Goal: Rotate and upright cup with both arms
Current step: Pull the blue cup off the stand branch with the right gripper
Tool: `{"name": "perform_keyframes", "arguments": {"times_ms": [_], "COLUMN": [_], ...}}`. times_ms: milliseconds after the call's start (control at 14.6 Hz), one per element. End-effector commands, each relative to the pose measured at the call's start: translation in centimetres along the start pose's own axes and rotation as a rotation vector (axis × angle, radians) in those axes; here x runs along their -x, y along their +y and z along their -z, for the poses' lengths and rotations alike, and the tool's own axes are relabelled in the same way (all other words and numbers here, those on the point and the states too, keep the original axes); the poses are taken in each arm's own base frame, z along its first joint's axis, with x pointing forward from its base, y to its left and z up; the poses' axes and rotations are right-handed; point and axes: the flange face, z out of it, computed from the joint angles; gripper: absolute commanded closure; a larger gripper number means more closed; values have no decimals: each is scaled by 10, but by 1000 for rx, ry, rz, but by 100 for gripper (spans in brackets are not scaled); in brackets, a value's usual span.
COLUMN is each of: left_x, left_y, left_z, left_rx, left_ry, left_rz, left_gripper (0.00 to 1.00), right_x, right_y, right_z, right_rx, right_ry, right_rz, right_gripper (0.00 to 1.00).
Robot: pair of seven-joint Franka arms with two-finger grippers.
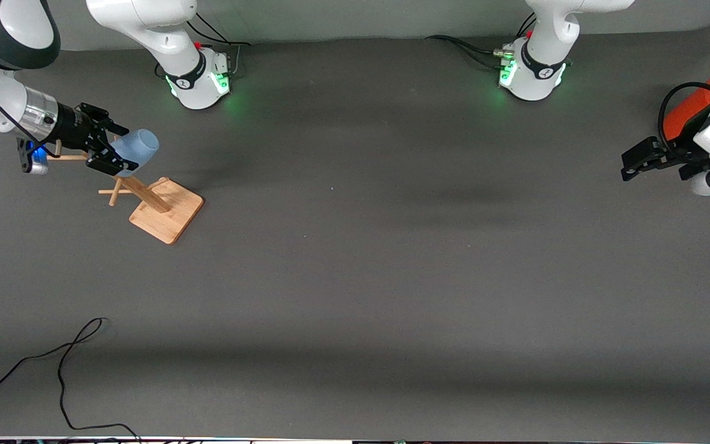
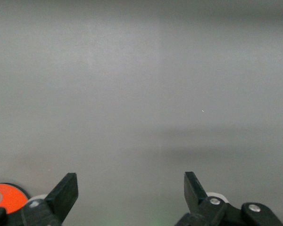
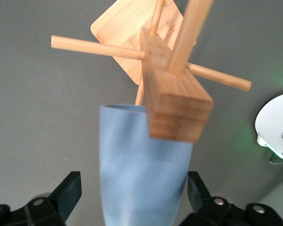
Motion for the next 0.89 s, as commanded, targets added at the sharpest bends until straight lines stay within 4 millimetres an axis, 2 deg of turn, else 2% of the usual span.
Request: {"name": "perform_keyframes", "arguments": {"times_ms": [0, 69, 137, 275, 481, 618, 824], "left_x": [6, 6, 6, 6, 6, 6, 6], "left_y": [2, 2, 2, 2, 2, 2, 2], "left_z": [8, 8, 8, 8, 8, 8, 8], "left_rx": [-8, -8, -8, -8, -8, -8, -8], "left_ry": [0, 0, 0, 0, 0, 0, 0], "left_rz": [9, 9, 9, 9, 9, 9, 9], "left_gripper": [0, 0, 0, 0, 0, 0, 0], "right_x": [-13, -14, -13, -14, -18, -17, -12], "right_y": [3, 3, 3, 3, 4, 5, 7], "right_z": [-7, -8, -7, -8, -7, -7, -1], "right_rx": [-6, -4, -6, -5, -5, -3, -1], "right_ry": [12, 11, 12, 11, 7, 3, -10], "right_rz": [11, 12, 12, 55, 62, 62, 50], "right_gripper": [0, 0, 6, 36, 55, 61, 62]}}
